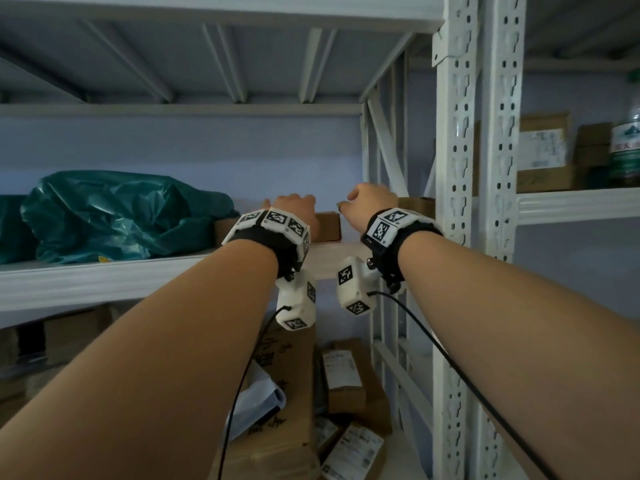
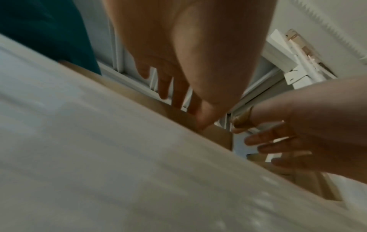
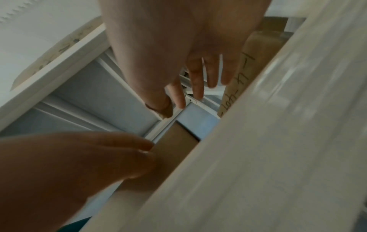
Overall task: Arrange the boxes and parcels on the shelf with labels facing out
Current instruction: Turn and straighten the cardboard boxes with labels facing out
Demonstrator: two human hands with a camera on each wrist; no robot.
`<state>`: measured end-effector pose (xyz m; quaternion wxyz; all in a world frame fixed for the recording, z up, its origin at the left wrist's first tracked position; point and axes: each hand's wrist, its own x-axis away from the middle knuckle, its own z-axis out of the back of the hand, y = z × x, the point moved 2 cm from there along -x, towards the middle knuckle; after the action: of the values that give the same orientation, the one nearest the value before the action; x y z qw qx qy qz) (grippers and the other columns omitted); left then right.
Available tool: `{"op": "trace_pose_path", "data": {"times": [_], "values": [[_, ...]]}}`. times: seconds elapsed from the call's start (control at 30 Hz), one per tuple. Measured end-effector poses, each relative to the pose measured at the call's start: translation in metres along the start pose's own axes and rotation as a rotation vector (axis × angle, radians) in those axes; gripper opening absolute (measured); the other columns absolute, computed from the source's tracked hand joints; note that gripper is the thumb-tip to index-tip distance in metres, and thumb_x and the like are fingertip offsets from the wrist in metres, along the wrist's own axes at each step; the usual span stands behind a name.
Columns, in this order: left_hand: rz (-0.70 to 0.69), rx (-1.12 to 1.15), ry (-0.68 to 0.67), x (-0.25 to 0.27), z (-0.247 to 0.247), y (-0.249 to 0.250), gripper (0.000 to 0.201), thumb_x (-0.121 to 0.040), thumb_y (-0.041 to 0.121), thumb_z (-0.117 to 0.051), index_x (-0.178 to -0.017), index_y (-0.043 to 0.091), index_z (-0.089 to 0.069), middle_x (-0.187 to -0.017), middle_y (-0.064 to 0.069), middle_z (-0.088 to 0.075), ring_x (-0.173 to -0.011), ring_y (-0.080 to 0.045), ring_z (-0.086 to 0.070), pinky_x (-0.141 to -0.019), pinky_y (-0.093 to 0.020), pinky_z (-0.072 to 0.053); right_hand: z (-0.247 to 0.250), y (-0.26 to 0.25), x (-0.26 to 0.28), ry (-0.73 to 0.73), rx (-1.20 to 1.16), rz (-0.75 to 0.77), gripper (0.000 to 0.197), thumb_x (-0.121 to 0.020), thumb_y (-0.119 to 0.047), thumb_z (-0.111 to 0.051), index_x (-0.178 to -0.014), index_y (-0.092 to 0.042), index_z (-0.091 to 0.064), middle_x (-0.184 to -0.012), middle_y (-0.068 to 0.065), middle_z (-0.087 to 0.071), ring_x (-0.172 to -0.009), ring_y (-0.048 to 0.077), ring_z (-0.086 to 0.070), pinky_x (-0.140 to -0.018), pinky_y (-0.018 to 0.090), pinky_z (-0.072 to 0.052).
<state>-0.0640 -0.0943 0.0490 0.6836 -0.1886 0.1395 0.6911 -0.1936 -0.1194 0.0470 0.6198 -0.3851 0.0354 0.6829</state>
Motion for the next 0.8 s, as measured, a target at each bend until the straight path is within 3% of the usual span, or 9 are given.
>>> {"op": "trace_pose_path", "data": {"times": [0.1, 0.2, 0.37, 0.47, 0.53, 0.6, 0.7, 0.8], "values": [[-0.134, 0.029, -0.012, -0.008, -0.005, 0.024, 0.051, -0.093, 0.032, -0.043, -0.142, 0.025, -0.032, -0.139, -0.010, -0.048, -0.126, -0.033, -0.047, -0.105, -0.046, -0.034, 0.014, 0.014, -0.004, 0.049, 0.111, -0.044, 0.041, -0.086, -0.039, -0.049, -0.121, -0.019, -0.060, -0.132, 0.014, -0.047, -0.125, 0.034, -0.039, -0.097, 0.039, -0.038], [-0.179, -0.017, -0.084, -0.012, -0.012, 0.042, 0.059, -0.091, 0.028, -0.049, -0.145, 0.029, -0.026, -0.142, -0.011, -0.042, -0.126, -0.036, -0.046, -0.100, -0.045, -0.041, 0.020, 0.024, -0.006, -0.006, 0.183, -0.059, 0.040, -0.085, -0.037, -0.047, -0.114, -0.015, -0.063, -0.123, 0.013, -0.059, -0.120, 0.032, -0.046, -0.105, 0.039, -0.037], [-0.144, -0.135, -0.058, -0.023, -0.005, 0.069, 0.037, -0.091, 0.027, -0.050, -0.125, 0.012, -0.052, -0.131, -0.011, -0.049, -0.120, -0.032, -0.050, -0.096, -0.039, -0.043, 0.019, 0.038, -0.010, -0.077, 0.255, -0.136, 0.041, -0.086, -0.039, -0.051, -0.121, -0.019, -0.058, -0.132, 0.015, -0.050, -0.126, 0.034, -0.041, -0.105, 0.041, -0.035], [-0.232, -0.138, -0.030, -0.031, 0.003, 0.090, 0.028, -0.092, 0.022, -0.050, -0.112, 0.006, -0.062, -0.121, -0.012, -0.062, -0.111, -0.028, -0.060, -0.084, -0.032, -0.046, 0.019, 0.046, -0.015, -0.101, 0.331, -0.174, 0.041, -0.088, -0.033, -0.055, -0.126, -0.018, -0.052, -0.134, 0.016, -0.049, -0.126, 0.033, -0.042, -0.107, 0.041, -0.027], [-0.303, -0.158, -0.026, -0.035, 0.004, 0.099, 0.027, -0.093, 0.018, -0.051, -0.113, 0.004, -0.061, -0.120, -0.014, -0.063, -0.109, -0.029, -0.061, -0.082, -0.031, -0.046, 0.020, 0.042, -0.019, -0.089, 0.373, -0.147, 0.033, -0.088, -0.024, -0.052, -0.120, -0.017, -0.053, -0.124, 0.014, -0.058, -0.119, 0.031, -0.048, -0.106, 0.040, -0.026], [-0.306, -0.150, -0.019, -0.040, 0.003, 0.108, 0.033, -0.095, 0.018, -0.049, -0.124, 0.004, -0.053, -0.127, -0.015, -0.059, -0.116, -0.030, -0.057, -0.090, -0.033, -0.045, 0.020, 0.044, -0.023, -0.074, 0.395, -0.136, 0.028, -0.089, -0.019, -0.049, -0.116, -0.016, -0.054, -0.116, 0.011, -0.063, -0.117, 0.031, -0.050, -0.109, 0.042, -0.024], [-0.322, -0.094, 0.019, -0.047, -0.001, 0.117, 0.041, -0.095, 0.021, -0.048, -0.133, 0.006, -0.042, -0.134, -0.013, -0.054, -0.121, -0.029, -0.055, -0.094, -0.033, -0.044, 0.027, 0.050, -0.021, -0.074, 0.414, -0.065, 0.038, -0.089, -0.024, -0.047, -0.124, -0.012, -0.053, -0.129, 0.018, -0.053, -0.126, 0.036, -0.044, -0.106, 0.047, -0.030], [-0.269, -0.117, -0.033, -0.057, -0.012, 0.119, 0.027, -0.092, 0.018, -0.052, -0.119, 0.015, -0.055, -0.126, -0.004, -0.060, -0.109, -0.024, -0.061, -0.086, -0.030, -0.046, 0.030, 0.049, -0.018, -0.117, 0.494, 0.003, 0.034, -0.087, -0.025, -0.051, -0.118, -0.012, -0.057, -0.132, 0.016, -0.052, -0.125, 0.033, -0.046, -0.106, 0.049, -0.030]]}}
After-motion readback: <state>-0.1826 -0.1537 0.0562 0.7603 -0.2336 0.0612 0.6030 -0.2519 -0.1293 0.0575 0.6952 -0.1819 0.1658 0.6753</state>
